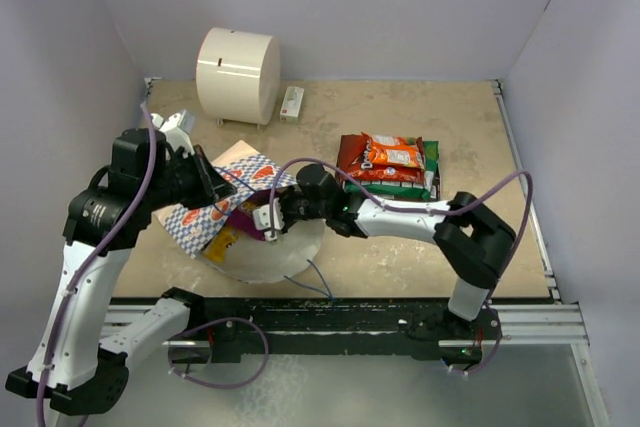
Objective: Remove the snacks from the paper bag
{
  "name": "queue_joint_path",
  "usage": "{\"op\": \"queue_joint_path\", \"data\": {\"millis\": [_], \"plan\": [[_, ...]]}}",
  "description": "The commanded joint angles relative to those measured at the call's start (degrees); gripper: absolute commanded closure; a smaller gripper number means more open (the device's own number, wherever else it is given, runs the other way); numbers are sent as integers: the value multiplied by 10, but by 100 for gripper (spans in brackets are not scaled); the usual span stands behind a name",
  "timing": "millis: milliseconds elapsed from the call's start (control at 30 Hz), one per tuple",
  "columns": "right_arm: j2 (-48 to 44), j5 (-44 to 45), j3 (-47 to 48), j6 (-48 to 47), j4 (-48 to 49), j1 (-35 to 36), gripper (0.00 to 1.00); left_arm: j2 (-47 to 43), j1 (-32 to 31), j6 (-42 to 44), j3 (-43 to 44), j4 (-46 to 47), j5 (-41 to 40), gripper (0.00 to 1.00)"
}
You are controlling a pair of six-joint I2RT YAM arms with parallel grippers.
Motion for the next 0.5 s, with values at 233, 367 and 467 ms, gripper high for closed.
{"op": "queue_joint_path", "data": {"millis": [233,367,467], "plan": [[-147,-86,-14,119,-48,6,100,45,-2,4,51,39,-54,100],[-192,-88,11,194,-116,7,100,61,-2,13,58,40,-61,100],[-228,-110,37,229,-173,7,100,75,-2,19,64,41,-71,100]]}}
